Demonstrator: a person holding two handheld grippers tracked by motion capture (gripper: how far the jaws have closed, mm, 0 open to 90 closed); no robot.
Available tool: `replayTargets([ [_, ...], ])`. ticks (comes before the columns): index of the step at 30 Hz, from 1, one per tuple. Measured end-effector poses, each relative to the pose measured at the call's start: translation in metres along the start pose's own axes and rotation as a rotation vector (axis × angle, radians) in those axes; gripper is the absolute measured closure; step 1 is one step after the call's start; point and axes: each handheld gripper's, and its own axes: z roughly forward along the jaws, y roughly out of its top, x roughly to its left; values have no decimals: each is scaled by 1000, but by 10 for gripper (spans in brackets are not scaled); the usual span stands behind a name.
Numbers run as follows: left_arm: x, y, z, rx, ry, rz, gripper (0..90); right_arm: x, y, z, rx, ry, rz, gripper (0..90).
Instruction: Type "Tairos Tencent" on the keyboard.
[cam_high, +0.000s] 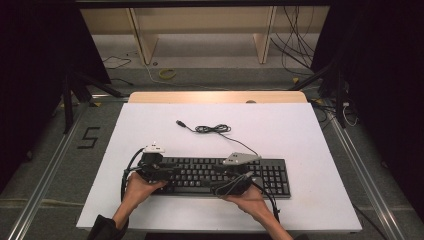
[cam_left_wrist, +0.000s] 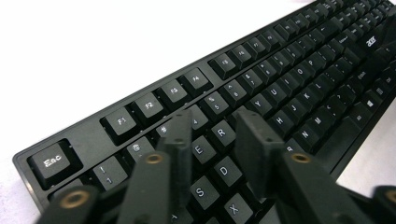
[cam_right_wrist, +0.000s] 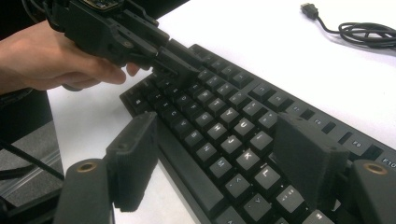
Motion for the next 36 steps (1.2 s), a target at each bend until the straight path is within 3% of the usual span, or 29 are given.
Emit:
replayTargets([
  [6, 0, 1, -3, -8, -19, -29, 489, 1, 1, 0, -1, 1, -2, 322],
  [12, -1, 0, -7, -26, -29, -34, 412, 2, 1, 1, 1, 7, 3, 337],
  [19, -3, -1, -16, -77, -32, -55, 355, 5, 2, 4, 9, -9, -16, 486],
  [36, -9, -5, -23, -119, -38, -52, 335, 13, 0, 26, 94, -7, -55, 839],
])
